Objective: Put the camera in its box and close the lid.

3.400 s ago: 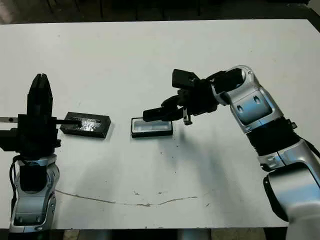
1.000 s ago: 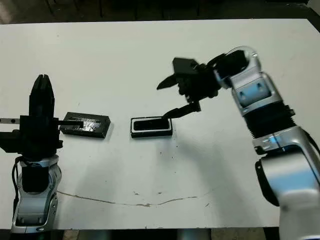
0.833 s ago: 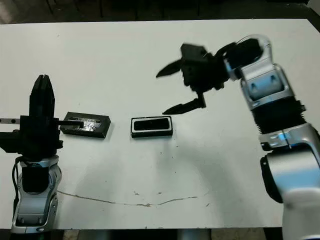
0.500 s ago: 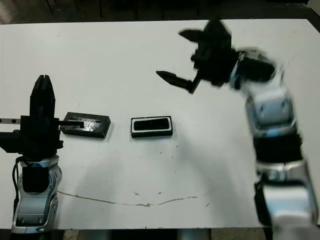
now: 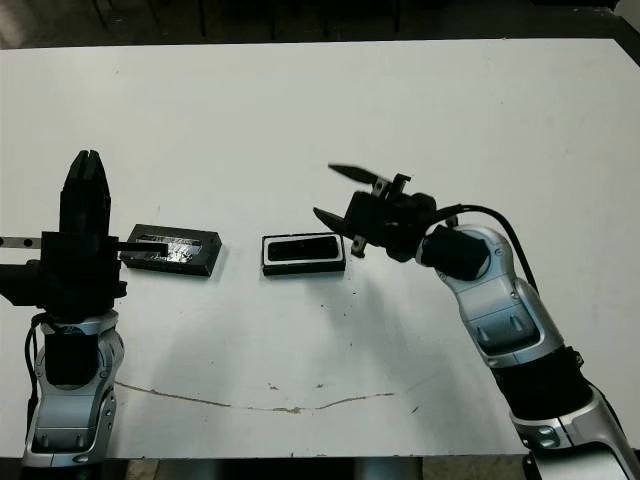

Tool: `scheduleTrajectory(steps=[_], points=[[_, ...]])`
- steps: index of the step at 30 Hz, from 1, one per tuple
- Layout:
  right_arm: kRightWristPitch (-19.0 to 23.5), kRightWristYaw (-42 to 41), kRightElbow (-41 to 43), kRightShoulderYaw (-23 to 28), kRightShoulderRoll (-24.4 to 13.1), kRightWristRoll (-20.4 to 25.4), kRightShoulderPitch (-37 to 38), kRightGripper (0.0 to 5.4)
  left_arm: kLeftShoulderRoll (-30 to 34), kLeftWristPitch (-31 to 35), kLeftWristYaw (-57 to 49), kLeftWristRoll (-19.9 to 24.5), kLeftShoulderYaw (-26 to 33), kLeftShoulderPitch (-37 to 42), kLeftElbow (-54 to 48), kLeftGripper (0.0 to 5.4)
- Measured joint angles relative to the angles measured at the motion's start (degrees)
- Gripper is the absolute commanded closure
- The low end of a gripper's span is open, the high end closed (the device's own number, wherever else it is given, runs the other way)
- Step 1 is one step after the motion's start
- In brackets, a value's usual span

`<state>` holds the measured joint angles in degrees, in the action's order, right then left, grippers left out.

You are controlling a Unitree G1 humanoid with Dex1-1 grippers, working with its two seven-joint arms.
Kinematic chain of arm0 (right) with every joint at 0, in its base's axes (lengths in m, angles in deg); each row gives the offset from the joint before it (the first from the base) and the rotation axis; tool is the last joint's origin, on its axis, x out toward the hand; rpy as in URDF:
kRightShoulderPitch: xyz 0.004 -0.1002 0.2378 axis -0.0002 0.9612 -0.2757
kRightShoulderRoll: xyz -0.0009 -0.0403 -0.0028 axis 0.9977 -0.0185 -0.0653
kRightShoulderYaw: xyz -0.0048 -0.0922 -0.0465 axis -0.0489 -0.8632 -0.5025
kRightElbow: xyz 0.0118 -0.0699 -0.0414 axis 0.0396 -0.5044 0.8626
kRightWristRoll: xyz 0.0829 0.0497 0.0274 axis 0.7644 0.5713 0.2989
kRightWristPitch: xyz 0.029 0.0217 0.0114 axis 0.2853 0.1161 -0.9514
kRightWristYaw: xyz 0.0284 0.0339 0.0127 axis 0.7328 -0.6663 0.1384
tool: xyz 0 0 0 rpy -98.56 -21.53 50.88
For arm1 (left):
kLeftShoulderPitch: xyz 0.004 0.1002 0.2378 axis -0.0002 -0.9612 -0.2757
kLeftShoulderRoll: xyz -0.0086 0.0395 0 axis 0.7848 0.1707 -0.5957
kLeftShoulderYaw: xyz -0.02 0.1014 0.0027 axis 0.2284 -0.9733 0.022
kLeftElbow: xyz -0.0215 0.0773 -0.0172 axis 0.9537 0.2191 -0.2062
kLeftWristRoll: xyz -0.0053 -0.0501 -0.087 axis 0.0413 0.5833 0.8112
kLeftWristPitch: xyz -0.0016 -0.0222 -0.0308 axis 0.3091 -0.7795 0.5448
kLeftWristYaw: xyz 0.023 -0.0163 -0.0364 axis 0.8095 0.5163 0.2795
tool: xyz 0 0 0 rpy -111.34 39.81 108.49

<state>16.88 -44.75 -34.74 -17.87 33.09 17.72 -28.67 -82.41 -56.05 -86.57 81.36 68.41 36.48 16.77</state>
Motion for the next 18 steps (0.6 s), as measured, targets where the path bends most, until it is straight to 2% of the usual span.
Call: scheduleTrajectory(steps=[8, 18], points=[[-0.4, -1.0, -3.0, -1.5, -0.1, -1.4, 0.1, 5.38, 0.0, 0.0, 0.0, 0.0, 0.0, 0.0, -0.1, 5.4], [-2.3, -1.0, -4.4, -2.9, -0.4, -4.3, 2.1, 5.38, 0.0, 0.0, 0.0, 0.0, -0.1, -0.1, -0.1, 5.4]])
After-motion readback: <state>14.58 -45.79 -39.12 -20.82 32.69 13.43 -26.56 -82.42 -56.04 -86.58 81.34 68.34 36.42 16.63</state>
